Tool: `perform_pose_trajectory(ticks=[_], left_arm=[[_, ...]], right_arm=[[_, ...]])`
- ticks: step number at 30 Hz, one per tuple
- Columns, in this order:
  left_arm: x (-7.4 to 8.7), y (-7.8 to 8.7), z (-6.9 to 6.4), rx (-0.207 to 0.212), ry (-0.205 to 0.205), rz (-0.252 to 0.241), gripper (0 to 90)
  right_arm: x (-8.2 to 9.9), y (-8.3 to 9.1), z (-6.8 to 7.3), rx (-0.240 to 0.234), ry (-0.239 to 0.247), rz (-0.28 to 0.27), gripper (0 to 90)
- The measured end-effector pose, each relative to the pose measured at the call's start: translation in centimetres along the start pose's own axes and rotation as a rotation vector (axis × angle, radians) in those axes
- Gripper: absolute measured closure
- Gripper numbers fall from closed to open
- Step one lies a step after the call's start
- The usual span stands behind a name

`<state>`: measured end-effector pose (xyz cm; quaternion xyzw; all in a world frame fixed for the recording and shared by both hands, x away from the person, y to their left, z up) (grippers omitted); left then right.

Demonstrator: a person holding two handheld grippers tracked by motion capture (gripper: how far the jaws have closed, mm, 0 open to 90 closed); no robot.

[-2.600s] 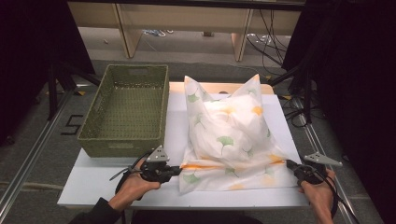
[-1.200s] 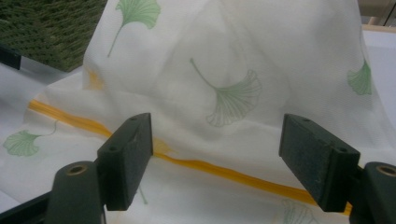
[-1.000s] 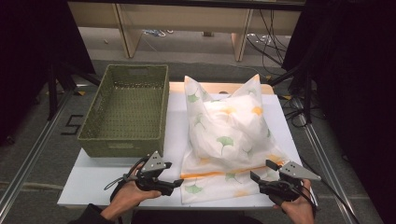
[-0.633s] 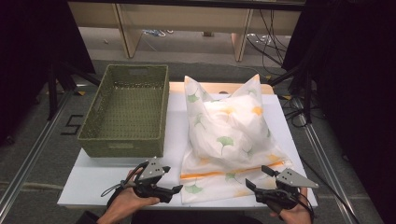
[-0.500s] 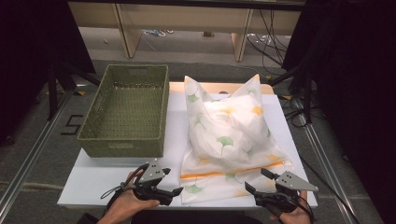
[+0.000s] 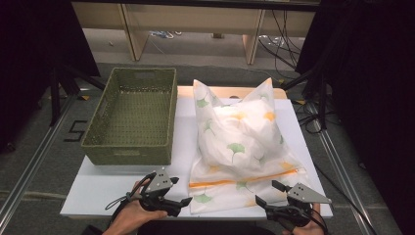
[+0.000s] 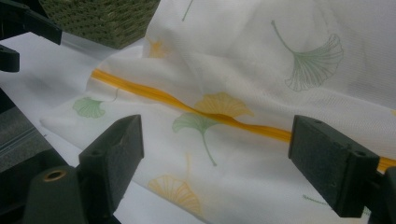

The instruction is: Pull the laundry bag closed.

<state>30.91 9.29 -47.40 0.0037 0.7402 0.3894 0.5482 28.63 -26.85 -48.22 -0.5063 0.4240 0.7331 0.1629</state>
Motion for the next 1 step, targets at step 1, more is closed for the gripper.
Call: perform_pose_trajectory(ticks=[1], left_arm=[[-0.05, -0.16, -0.05, -0.004, 0.014, -0.022, 22.2]], right_arm=[[0.04, -0.11, 0.03, -0.023, -0.013, -0.002, 19.2]])
Point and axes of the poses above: each handheld gripper's, and its own axes: y roughly backward along the jaws, x roughly out of its underside, z roughly to its left, the point moved 3 cm from there along -y, roughly forward along the jaws, and after that the axes turned 1 degree about -y, right-handed, at the moved point
